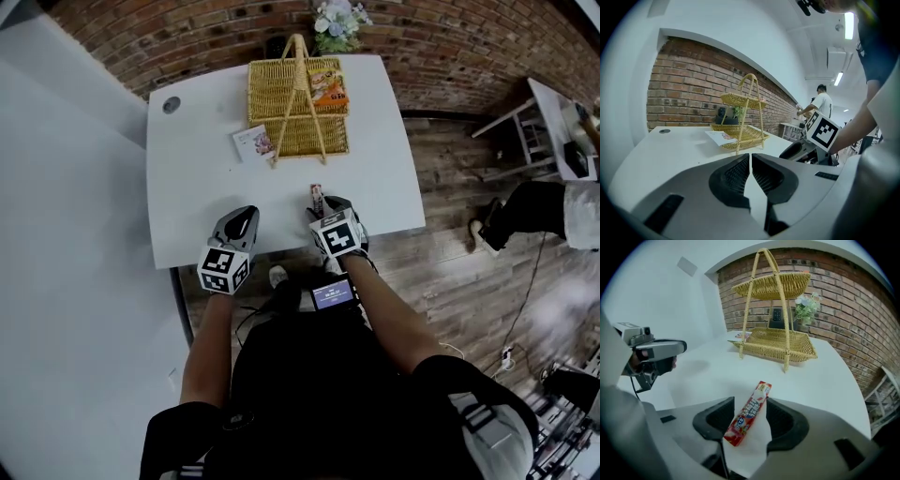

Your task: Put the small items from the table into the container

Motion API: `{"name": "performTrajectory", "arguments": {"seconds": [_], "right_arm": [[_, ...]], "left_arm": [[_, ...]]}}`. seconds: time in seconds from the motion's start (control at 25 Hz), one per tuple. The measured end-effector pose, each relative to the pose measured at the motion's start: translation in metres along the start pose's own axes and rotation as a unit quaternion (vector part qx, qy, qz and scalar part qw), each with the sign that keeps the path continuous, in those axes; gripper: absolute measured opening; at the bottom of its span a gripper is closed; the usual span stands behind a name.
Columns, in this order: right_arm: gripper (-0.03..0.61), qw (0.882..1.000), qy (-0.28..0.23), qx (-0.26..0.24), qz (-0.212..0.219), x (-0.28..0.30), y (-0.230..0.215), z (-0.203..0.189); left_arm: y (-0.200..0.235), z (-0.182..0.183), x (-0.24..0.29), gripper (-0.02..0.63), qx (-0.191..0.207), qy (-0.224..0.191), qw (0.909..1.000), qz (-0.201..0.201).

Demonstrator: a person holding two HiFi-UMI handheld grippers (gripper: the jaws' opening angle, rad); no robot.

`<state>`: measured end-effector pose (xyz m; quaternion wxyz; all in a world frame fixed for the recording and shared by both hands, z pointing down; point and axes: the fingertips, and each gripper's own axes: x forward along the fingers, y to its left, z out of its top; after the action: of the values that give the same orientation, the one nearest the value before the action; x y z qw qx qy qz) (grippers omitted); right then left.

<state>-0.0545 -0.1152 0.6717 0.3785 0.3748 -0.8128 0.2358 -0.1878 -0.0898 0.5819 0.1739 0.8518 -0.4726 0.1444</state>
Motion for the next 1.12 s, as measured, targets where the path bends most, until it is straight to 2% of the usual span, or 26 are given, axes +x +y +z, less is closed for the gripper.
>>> {"name": "performTrajectory", "arguments": {"seconds": [0.28,0.64,0.88,1.12], "right_arm": [[0.198,0.999,0.011,-0.001,-0.034,0.005,-0.003,-0.009],[0.126,1.0,0.015,-0.003,-0.015,0.005,-0.002,-0.01],[0.118,1.0,0.011,-0.004,-0.012,-0.006,-0.013,-0.01],[0.118,0.999,-0.017,0.022,-0.021,-0.021,-0.04,-0.003]], "left_arm": [[0.0,-0.009,-0.005,0.011,0.003,0.016,0.9998,-0.01],[-0.006,-0.004,0.003,0.011,0.011,0.014,0.9997,-0.02],[-0.015,0.0,0.01,0.011,0.015,0.012,0.9995,-0.023],[-0.022,0.008,0.023,0.011,0.015,0.011,0.9996,-0.02]]}}
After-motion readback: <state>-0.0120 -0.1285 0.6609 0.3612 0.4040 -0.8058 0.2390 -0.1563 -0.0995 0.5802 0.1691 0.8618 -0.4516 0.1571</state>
